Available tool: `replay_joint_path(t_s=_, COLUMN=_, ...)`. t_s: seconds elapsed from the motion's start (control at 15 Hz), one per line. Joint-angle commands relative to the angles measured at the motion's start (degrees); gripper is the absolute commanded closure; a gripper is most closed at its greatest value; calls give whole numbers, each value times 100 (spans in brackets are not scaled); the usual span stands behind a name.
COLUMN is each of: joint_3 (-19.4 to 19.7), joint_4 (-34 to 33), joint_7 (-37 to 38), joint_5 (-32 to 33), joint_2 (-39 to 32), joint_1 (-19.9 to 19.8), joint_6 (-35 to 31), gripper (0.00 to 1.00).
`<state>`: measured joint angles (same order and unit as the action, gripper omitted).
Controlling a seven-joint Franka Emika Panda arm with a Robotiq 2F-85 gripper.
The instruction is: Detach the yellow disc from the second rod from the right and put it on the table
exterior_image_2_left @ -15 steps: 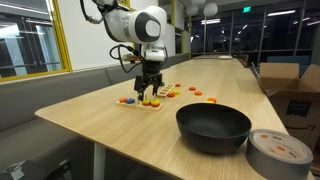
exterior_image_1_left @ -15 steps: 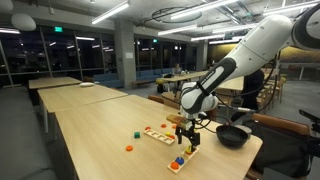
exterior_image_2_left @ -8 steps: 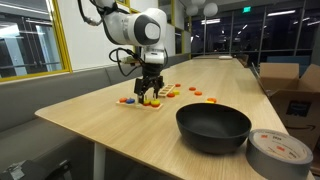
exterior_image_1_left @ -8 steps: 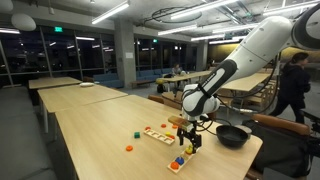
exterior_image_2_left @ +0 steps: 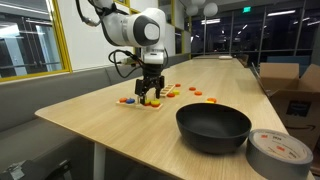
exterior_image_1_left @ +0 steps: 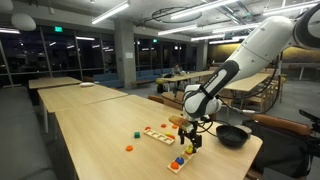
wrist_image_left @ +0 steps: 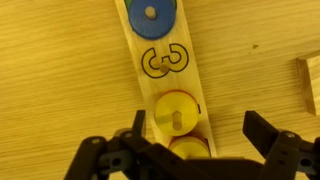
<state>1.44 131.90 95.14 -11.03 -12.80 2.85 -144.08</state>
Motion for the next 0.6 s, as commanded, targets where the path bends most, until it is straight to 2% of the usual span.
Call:
replay_joint_path(t_s=0.0, joint_3=126, joint_4=259, joint_7=432, joint_5=351, joint_2=336, joint_1=148, joint_6=-213, gripper=0)
replay_joint_path(t_s=0.53, joint_3=16, joint_4=344, joint_7=889, joint_5=1154, joint_2=682, joint_1=285, joint_6=-156, gripper=0)
